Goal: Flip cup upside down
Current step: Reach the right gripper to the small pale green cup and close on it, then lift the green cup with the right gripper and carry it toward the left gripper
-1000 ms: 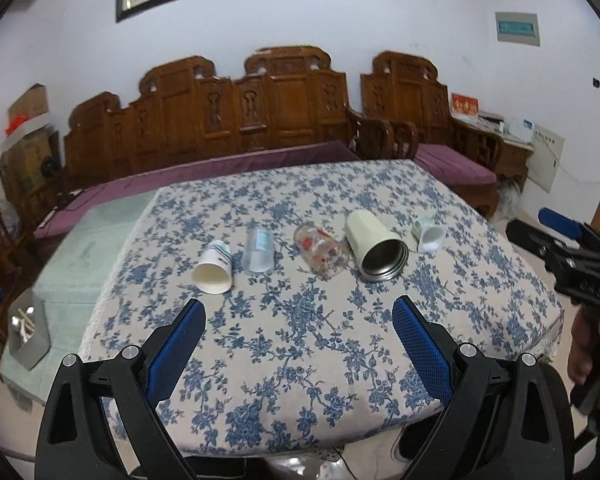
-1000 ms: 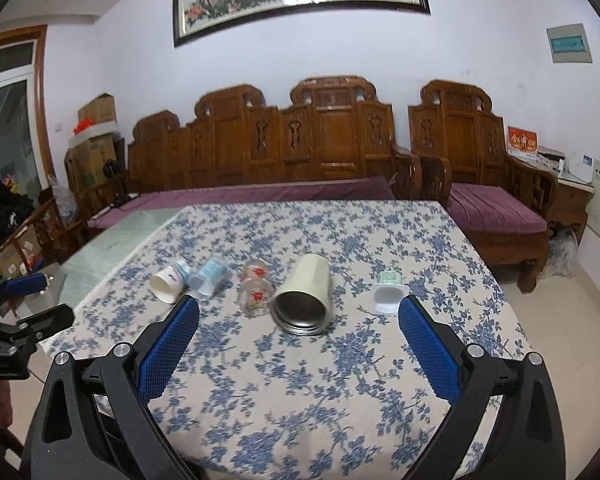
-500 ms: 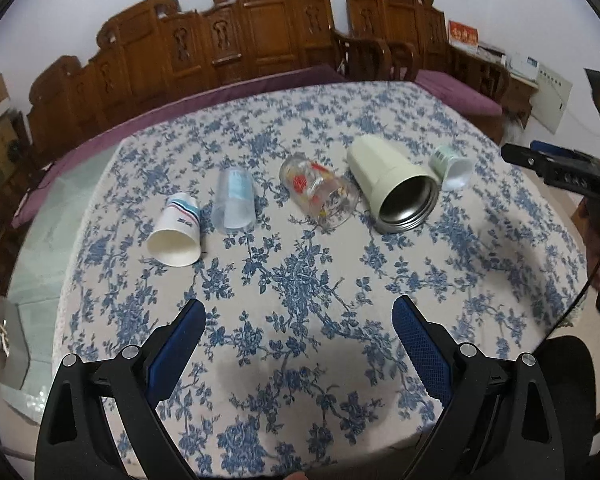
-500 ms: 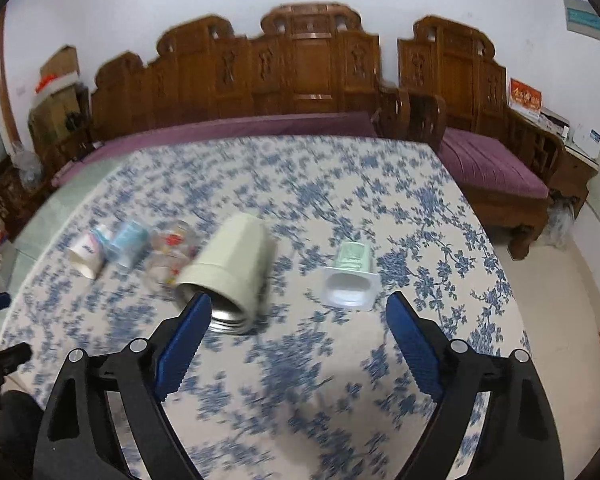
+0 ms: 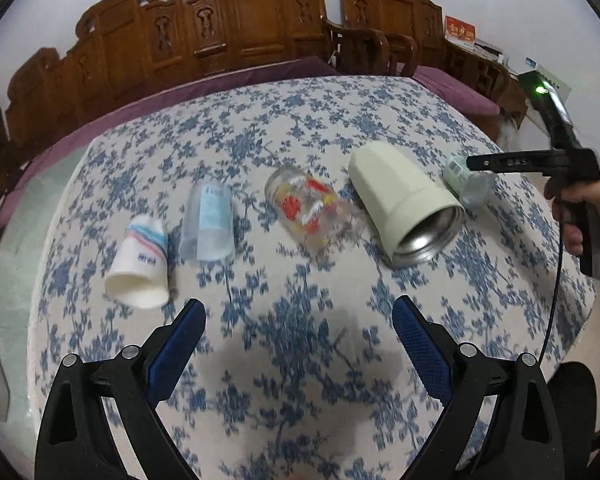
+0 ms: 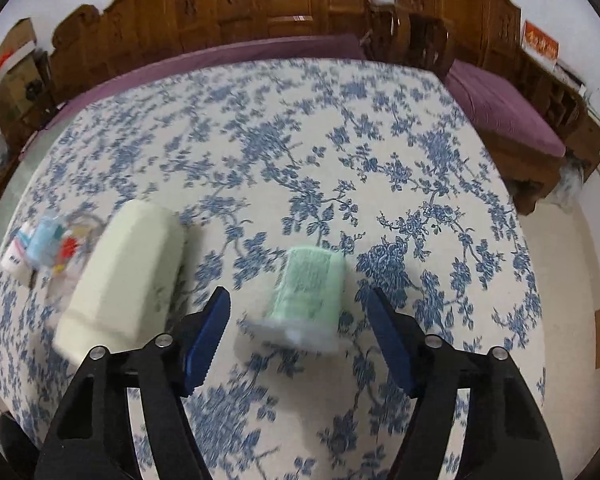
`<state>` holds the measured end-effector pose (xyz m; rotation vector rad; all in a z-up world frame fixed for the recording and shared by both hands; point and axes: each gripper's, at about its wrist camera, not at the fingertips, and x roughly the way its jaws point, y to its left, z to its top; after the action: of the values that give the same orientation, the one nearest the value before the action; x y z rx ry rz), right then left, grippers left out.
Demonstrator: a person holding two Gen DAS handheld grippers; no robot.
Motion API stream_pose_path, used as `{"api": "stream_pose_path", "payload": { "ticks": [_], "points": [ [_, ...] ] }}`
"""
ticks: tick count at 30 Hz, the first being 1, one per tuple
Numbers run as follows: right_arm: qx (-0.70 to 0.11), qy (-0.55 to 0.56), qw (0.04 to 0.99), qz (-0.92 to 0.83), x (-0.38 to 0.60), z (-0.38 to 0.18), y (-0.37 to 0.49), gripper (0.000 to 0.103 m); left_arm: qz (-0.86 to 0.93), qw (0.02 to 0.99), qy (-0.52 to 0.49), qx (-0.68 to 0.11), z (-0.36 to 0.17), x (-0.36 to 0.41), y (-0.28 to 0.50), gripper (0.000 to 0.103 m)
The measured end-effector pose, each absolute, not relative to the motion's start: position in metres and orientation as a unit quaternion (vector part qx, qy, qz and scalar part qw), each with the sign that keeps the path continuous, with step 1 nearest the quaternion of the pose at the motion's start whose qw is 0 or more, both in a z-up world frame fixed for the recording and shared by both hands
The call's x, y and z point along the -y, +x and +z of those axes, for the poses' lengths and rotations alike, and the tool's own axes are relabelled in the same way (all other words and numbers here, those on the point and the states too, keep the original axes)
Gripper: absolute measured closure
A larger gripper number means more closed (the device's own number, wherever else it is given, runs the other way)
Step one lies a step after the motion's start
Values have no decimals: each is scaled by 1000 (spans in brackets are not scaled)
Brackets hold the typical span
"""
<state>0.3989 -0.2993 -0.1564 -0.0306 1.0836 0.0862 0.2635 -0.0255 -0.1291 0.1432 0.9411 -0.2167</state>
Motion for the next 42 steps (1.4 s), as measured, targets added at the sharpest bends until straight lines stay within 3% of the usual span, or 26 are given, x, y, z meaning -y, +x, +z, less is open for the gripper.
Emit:
{"api": "stream_pose_path", "payload": {
  "ticks": [5,7,10,28,42],
  "points": [
    [-571,2,820,34,307,-183,431,40,-127,884,48,-447,-132,26,276,12],
    [-585,8,810,31,310,-191,436,50,-127,886,45,-444,-132,26,277,12],
    [-591,13,806,34,311,-190,434,53,-119,889,45,-440,-132,26,274,12],
    [-538,-8,834,123,253,-130,289,54,-112,902,23,-416,-107,1,196,12],
    [-550,-9,807,215,135,-170,229,53,-68,908,17,-413,-105,-45,158,12]
  ]
}}
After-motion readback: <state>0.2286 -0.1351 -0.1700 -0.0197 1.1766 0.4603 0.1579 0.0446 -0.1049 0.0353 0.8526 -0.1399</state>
